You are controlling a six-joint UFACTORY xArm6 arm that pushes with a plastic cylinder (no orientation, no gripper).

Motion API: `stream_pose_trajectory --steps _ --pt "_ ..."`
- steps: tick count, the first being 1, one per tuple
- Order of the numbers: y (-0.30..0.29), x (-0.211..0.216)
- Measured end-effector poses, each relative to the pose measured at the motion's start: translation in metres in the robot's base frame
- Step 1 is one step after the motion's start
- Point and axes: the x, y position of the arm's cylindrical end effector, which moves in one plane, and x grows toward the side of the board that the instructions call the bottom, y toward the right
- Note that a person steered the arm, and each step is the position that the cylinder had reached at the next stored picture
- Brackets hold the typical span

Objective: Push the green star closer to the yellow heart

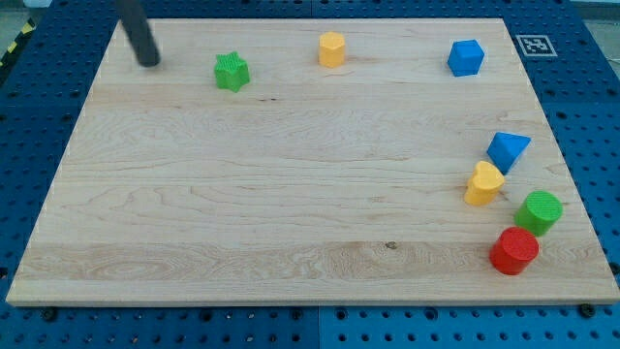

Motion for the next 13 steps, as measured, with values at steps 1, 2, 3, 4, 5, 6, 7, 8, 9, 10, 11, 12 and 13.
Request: stream_pose_trajectory --steps 1,2,3,4,5,6,7,8,9,10,11,12,13 --pt "0.133 0.105" --pt "0.257 0.204" --pt "0.224 0.184" --pt "0.121 0.118" --pt "0.095 0.04" --pt "0.176 0.043" --pt "0.29 0.146" --pt "0.342 0.191" --pt "0.292 0.135" --pt "0.217 0.095" --pt "0.201 0.16" --pt "0.273 0.221" --pt "0.337 0.232"
